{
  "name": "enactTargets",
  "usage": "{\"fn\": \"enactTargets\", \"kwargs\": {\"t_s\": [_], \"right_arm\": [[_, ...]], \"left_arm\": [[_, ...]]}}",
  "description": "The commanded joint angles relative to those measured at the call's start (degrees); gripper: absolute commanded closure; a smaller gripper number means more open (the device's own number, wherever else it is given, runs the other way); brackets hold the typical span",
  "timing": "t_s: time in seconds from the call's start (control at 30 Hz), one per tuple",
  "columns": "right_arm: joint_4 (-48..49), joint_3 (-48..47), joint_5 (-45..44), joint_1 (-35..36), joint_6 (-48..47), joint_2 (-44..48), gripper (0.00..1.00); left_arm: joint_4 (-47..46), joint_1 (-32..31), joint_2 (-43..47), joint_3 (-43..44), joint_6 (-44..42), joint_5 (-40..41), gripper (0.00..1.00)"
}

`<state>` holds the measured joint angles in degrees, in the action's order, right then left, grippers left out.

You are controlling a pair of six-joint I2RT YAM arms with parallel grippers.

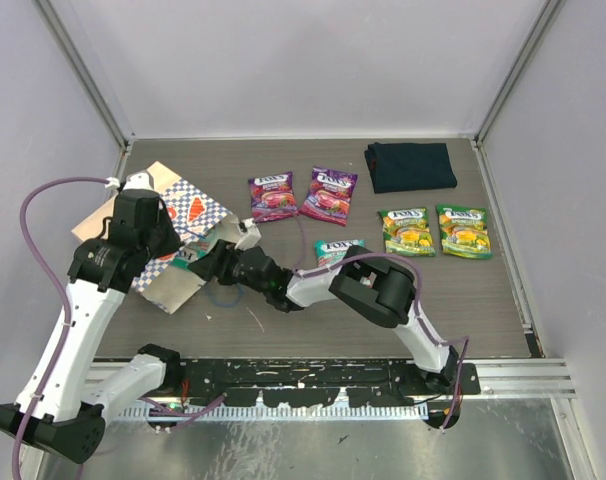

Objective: Take the snacks out of the paper bag
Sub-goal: Move the snack to the center of the board.

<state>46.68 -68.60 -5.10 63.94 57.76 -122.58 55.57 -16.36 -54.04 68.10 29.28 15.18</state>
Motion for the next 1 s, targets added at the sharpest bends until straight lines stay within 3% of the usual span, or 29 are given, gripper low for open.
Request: {"fn": "enactTargets", "kwargs": {"t_s": [0.0, 0.27, 0.8, 0.97], "right_arm": [[1.4, -4.4, -5.5, -0.6, 6.4, -4.3, 0.29], [-0.8, -9.0, -9.4, -1.1, 12.2, -9.9, 0.34], [-26.8, -24.0, -14.5, -1.0, 22.0, -17.3, 0.38], [-27.9, -29.3, -12.5, -1.0, 23.0, -21.0, 0.39]], "left_arm": [[-1.2, 0.3, 0.9, 2.3, -1.2, 0.2, 1.00], [-2.1, 0.3, 0.3, 2.4, -1.3, -0.7, 1.00], [-2.8, 0.2, 0.9, 1.2, -1.3, -1.1, 1.00], [-3.3, 0.2, 1.2, 0.8, -0.8, -1.1, 1.00]]}}
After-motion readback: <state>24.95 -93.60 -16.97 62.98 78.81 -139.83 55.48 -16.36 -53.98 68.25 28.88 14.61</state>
